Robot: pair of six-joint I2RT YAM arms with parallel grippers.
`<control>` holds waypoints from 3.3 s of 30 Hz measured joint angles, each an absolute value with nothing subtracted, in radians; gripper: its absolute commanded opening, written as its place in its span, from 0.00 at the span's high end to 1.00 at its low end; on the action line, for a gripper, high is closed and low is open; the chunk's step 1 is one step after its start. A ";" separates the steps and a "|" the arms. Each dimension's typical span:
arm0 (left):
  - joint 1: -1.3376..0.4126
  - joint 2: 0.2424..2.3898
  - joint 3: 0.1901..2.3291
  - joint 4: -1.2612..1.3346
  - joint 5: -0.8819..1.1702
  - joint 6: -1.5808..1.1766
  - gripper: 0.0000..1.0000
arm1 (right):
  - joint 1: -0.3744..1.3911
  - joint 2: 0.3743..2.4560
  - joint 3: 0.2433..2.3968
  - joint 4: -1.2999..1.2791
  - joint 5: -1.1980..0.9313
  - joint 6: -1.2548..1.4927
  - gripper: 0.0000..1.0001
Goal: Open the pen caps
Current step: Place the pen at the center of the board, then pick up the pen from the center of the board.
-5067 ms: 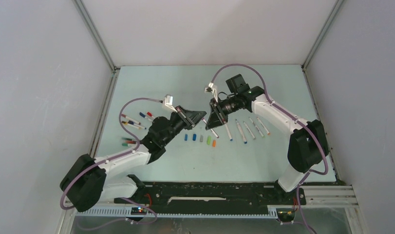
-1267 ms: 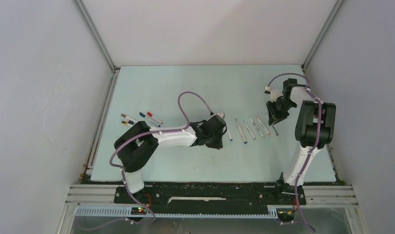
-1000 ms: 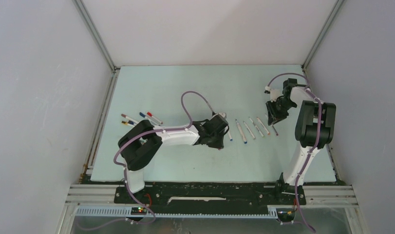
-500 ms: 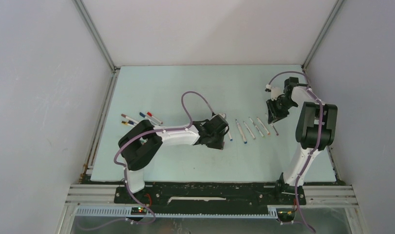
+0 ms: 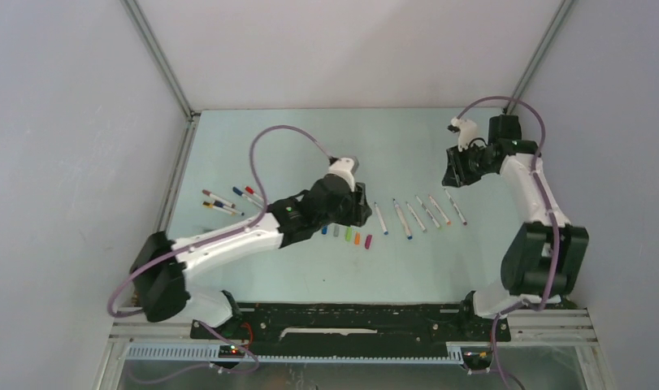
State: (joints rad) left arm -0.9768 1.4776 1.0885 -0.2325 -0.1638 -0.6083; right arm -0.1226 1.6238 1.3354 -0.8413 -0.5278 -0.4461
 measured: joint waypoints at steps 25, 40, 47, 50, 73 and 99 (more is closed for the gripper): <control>-0.263 1.038 0.634 -0.113 -0.187 -0.667 0.01 | -0.101 1.342 1.120 -0.745 -0.924 -0.427 0.19; -0.216 1.256 0.675 -0.158 -0.149 -0.729 0.36 | -0.113 1.353 1.120 -0.746 -0.884 -0.430 0.19; -0.196 1.489 0.858 -0.274 -0.176 -0.771 0.44 | -0.114 1.368 1.120 -0.746 -0.881 -0.430 0.19; -0.196 1.523 0.903 -0.309 -0.204 -0.788 0.48 | -0.115 1.370 1.120 -0.746 -0.878 -0.430 0.19; -0.193 1.758 1.168 -0.532 -0.320 -0.838 0.56 | -0.118 1.376 1.120 -0.746 -0.875 -0.430 0.19; -0.174 1.853 1.199 -0.556 -0.303 -0.820 0.62 | -0.125 1.376 1.120 -0.746 -0.875 -0.430 0.19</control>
